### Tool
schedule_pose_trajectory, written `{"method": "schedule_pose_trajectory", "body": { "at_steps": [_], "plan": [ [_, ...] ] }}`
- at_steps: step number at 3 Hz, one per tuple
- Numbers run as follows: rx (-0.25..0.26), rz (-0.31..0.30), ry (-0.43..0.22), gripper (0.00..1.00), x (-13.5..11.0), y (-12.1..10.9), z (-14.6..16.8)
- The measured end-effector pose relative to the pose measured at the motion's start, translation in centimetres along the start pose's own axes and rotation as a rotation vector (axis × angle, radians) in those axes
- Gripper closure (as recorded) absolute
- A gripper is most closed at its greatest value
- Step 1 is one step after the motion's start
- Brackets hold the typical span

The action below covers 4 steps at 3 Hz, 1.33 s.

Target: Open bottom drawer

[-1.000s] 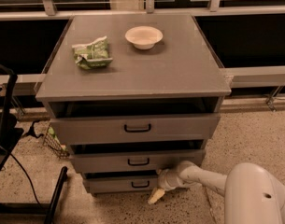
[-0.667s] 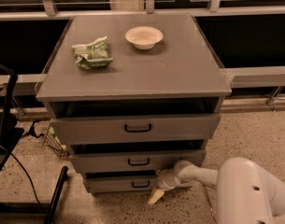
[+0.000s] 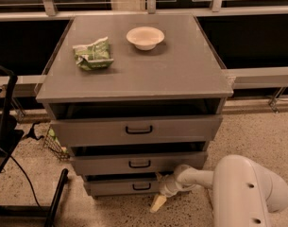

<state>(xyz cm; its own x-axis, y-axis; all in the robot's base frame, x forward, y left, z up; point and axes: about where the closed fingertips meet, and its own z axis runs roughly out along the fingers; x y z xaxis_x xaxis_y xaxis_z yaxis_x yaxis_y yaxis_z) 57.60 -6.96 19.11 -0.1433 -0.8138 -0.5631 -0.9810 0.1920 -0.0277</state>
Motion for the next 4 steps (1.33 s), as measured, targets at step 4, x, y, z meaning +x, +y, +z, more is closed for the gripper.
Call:
{"method": "schedule_pose_trajectory", "body": {
  "at_steps": [4],
  "plan": [
    [-0.09,0.112,0.007,0.0,1.1,2.9,-1.0]
  ]
}}
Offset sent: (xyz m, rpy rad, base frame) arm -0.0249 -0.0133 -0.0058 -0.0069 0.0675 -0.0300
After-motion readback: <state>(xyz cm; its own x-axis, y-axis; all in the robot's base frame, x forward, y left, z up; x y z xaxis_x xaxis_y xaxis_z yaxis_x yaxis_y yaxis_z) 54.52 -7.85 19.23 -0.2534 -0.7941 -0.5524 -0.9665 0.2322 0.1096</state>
